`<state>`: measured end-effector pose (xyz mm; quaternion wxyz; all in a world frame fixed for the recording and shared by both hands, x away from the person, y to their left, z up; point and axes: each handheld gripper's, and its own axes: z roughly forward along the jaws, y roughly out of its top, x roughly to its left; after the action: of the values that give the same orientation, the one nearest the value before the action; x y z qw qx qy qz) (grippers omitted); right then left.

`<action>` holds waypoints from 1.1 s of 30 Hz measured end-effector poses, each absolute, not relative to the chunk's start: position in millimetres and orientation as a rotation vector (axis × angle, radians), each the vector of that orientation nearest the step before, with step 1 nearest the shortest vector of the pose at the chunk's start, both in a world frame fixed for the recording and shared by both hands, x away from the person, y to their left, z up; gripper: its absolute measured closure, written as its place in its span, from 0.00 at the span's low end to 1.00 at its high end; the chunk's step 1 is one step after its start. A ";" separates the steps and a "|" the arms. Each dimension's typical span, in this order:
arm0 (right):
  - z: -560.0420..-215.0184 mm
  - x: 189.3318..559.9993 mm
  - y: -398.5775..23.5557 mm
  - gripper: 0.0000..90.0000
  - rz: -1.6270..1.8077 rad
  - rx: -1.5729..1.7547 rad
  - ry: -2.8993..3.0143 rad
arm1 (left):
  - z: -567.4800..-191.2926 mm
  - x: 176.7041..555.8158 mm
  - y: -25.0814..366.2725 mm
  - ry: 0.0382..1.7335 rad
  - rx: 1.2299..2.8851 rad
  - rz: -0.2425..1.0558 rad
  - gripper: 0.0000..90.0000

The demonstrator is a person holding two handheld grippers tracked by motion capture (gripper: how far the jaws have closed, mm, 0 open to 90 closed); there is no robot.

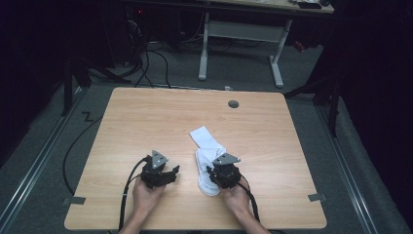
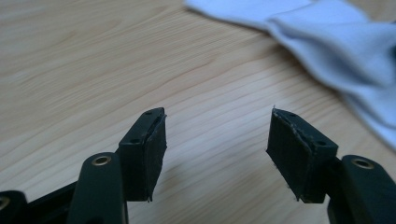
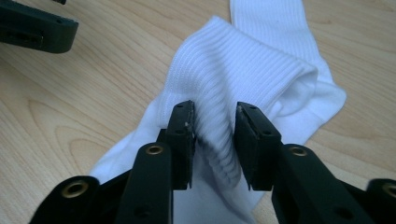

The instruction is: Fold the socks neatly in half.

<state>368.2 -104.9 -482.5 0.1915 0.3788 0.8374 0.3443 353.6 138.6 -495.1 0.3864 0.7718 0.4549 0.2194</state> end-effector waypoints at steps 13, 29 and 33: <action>-476.0 351.4 -131.4 0.86 1.046 1.013 2.332 | -476.3 357.2 64.0 0.805 2.191 0.518 0.43; -491.4 341.3 -132.4 0.90 1.068 0.958 2.427 | -487.2 371.1 43.2 0.794 2.260 0.568 0.57; -497.6 341.8 -131.0 0.84 1.055 0.965 2.450 | -487.9 375.7 41.4 0.812 2.267 0.555 0.68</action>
<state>341.8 -131.0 -497.6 0.1519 0.3363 0.8537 0.3675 375.7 41.4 -487.9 0.3289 0.8664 0.3103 0.2121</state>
